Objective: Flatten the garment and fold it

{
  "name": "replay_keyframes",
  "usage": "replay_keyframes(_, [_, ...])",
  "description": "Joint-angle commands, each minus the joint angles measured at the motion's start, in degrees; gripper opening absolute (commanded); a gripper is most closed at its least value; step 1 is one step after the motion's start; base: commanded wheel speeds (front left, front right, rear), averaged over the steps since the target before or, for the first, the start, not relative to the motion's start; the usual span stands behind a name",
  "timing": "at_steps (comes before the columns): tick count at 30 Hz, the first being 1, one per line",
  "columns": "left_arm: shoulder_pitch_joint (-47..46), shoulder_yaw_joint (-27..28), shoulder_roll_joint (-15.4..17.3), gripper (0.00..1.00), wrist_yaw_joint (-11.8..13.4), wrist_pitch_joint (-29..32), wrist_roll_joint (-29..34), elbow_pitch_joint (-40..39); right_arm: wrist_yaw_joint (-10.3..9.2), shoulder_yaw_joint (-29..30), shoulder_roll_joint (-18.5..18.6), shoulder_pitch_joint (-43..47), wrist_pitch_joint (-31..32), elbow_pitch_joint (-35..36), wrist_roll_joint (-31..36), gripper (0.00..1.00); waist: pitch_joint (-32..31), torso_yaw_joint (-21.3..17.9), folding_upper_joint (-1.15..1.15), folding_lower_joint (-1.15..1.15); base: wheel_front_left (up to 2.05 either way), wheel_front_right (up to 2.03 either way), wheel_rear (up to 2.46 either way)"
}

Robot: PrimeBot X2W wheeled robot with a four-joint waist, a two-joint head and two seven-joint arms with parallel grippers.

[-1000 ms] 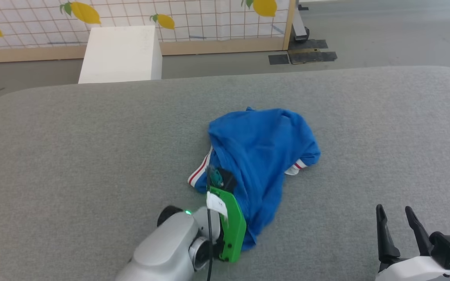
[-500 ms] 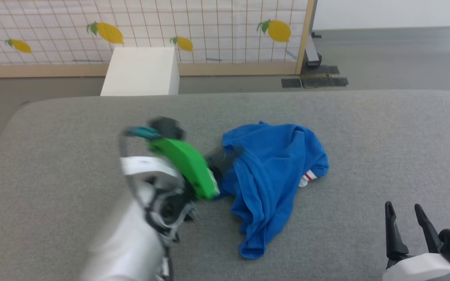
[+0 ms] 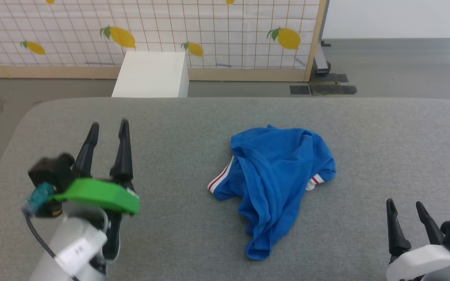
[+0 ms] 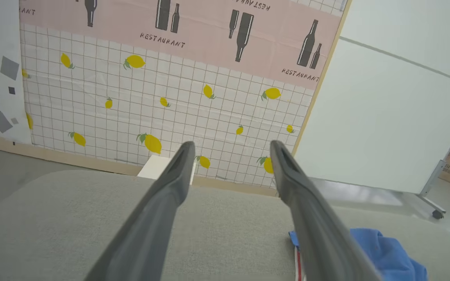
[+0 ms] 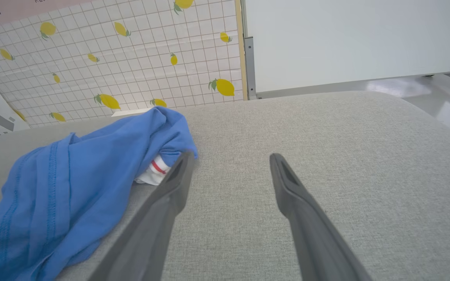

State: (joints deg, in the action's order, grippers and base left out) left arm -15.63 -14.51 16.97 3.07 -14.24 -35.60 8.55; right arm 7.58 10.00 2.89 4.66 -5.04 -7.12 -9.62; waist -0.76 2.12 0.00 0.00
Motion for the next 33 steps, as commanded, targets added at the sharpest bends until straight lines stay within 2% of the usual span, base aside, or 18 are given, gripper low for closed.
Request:
replay_keyframes(1, [2.0,0.0,0.5,1.0,0.9,-0.5,2.7,-1.2,-0.09,0.2,0.0,-1.3,0.9,0.3,0.0,1.0,0.8,0.4,0.0,0.0,0.0,0.0,0.0])
replay_keyframes(5, [6.2,2.5,-1.5,1.0,3.3,-0.7,7.7,-6.2,-0.09,0.0,0.0,-5.6,6.2,0.8,0.8,1.0,3.2,0.9,0.0,0.0,0.0,0.0,0.0])
replay_keyframes(10, [10.3,4.3,-4.9,1.0,3.4,-0.7,11.3,-10.0,-0.09,-2.0,0.7,-15.1,18.8,-0.5,3.2,1.0,6.5,1.6,0.0,0.0,0.0,0.0,0.0])
replay_keyframes(15, [11.2,5.8,-8.0,1.0,2.3,-0.7,13.0,-10.7,-0.09,-6.4,4.9,-25.5,32.7,-5.4,3.7,1.0,10.2,3.6,0.0,0.0,0.0,0.0,0.0])
replay_keyframes(19, [10.4,6.6,-9.5,1.0,0.7,-0.7,14.6,-10.6,-0.09,-11.6,8.9,-31.6,39.7,-10.3,3.8,1.0,12.7,5.5,0.0,0.0,0.0,0.0,0.0])
replay_keyframes(23, [9.3,7.4,-11.0,1.0,-0.5,-0.7,15.9,-10.6,-0.09,-17.2,11.7,-34.6,44.9,-15.0,2.5,1.0,14.4,7.4,0.0,0.0,0.0,0.0,0.0])
replay_keyframes(28, [8.7,8.2,-12.4,1.0,-1.9,-0.7,16.9,-9.8,-0.09,-22.6,13.4,-34.8,46.9,-18.2,-0.7,1.0,15.3,8.8,0.0,0.0,0.0,0.0,0.0])
replay_keyframes(29, [8.7,8.4,-12.5,1.0,-2.1,-0.7,17.1,-9.7,-0.09,-23.1,13.5,-34.7,47.0,-18.6,-1.4,0.91,15.3,8.9,0.0,0.0,0.0,0.0,0.0])
replay_keyframes(30, [8.8,8.7,-12.7,1.0,-2.3,-0.7,17.2,-9.5,-0.09,-23.5,13.7,-34.7,46.6,-18.9,-2.1,0.24,15.3,9.0,0.0,0.0,0.0,0.0,0.0])
replay_keyframes(31, [8.8,8.9,-12.9,1.0,-2.5,-0.8,17.3,-9.4,-0.09,-24.0,14.0,-34.8,46.0,-18.9,-2.3,0.0,15.3,9.0,0.0,0.0,0.0,0.0,0.0])
replay_keyframes(33, [9.0,9.2,-13.1,1.0,-2.8,-0.8,17.6,-9.0,-0.09,-24.3,14.6,-35.2,44.1,-18.7,-3.2,0.0,14.8,8.7,0.0,0.0,0.0,0.0,0.0])
